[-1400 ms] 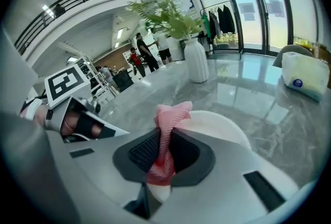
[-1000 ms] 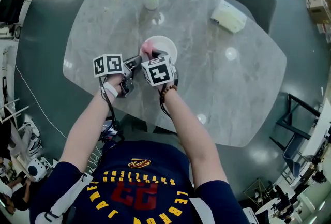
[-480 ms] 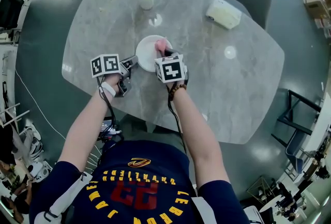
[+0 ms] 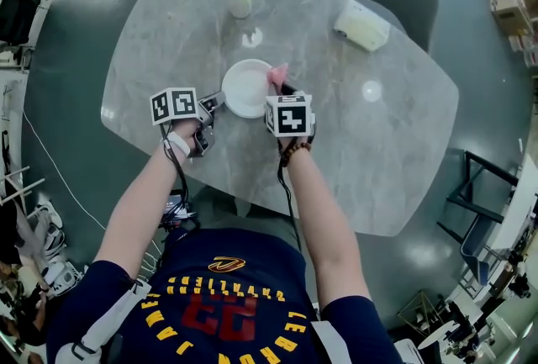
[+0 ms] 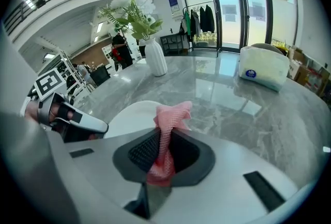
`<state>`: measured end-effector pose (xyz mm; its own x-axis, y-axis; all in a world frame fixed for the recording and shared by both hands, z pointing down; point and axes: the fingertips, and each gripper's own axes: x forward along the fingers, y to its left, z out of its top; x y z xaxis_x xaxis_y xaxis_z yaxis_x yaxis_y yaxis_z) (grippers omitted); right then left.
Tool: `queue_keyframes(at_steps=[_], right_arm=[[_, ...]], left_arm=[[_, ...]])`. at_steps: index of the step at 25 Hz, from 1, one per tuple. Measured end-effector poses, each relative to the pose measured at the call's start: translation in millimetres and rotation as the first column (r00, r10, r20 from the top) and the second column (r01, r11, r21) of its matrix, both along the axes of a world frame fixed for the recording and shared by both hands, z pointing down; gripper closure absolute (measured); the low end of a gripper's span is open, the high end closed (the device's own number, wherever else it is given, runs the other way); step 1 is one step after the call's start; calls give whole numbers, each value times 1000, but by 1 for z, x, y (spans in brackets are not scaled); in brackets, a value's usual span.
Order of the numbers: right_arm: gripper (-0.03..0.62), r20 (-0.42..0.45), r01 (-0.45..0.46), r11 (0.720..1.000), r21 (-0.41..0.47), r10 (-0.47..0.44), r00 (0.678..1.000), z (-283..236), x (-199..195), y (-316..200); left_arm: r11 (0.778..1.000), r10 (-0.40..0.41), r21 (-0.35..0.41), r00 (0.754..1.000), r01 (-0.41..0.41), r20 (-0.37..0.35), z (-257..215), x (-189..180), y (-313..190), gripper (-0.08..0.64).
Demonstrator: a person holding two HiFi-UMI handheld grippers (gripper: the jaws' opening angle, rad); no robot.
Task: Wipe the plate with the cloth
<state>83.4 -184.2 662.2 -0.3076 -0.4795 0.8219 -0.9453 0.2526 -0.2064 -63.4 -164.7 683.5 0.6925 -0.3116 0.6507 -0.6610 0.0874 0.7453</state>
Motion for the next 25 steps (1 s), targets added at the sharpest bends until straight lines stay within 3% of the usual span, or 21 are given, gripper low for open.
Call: queue_keyframes(at_steps=[5, 13, 16, 19, 25], right_arm=[[546, 34, 7, 1000, 14, -8, 999, -10, -20, 3], [546, 107, 182, 983, 12, -182, 977, -3, -110, 19], [546, 101, 222, 975, -13, -219, 970, 3, -127, 25], [546, 93, 227, 974, -12, -225, 970, 6, -124, 24], [546, 48, 164, 986, -34, -162, 986, 9, -81, 25]], left_arm=[[1000, -6, 0, 1000, 6, 2, -1, -2, 2, 545], [1000, -29, 0, 999, 29, -26, -3, -2, 4, 545], [999, -44, -4, 999, 44, -31, -1, -5, 4, 545], [999, -45, 1, 999, 45, -28, 0, -7, 3, 545], [999, -39, 1, 999, 39, -25, -1, -8, 4, 545]])
